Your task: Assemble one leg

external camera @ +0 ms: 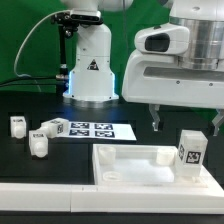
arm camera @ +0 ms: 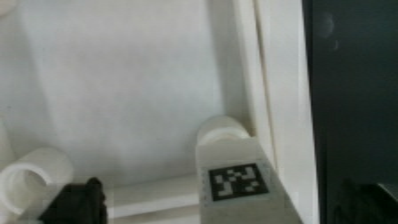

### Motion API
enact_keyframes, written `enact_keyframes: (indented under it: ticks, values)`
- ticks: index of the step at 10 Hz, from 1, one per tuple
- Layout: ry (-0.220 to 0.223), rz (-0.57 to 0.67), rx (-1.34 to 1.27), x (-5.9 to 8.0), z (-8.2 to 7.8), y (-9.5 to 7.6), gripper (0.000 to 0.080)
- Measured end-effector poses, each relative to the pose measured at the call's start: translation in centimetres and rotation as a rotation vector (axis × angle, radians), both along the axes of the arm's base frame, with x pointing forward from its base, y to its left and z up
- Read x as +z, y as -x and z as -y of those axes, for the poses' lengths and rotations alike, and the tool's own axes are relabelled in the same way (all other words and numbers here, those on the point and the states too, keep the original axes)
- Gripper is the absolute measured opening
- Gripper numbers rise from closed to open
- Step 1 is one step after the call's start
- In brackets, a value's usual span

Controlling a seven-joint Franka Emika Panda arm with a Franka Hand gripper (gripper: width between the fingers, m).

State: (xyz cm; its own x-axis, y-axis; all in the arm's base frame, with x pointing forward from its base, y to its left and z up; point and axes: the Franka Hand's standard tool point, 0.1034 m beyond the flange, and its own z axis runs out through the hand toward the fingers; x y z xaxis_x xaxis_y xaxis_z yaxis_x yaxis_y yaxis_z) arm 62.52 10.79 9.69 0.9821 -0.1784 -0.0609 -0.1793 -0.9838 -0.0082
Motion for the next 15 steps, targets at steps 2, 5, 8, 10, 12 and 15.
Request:
enact_keyframes:
  ticks: [2,5,8,10,12,15]
  values:
    - [0.005,0.013,-0.008,-0.64,0.01,-0.34,0.0649]
    - [0.011,0.014,-0.080,-1.14,-0.24,-0.53,0.0602]
    - [0.012,0.013,-0.101,-1.15,-0.09,-0.55,0.0423]
    - [0.020,0.010,-0.268,-1.18,-0.11,-0.53,0.0285]
    - [0.026,0.007,-0.391,-1.21,-0.12,-0.52,0.0285]
    - [0.037,0.052,-0.695,-1.36,-0.46,-0.92,0.0285]
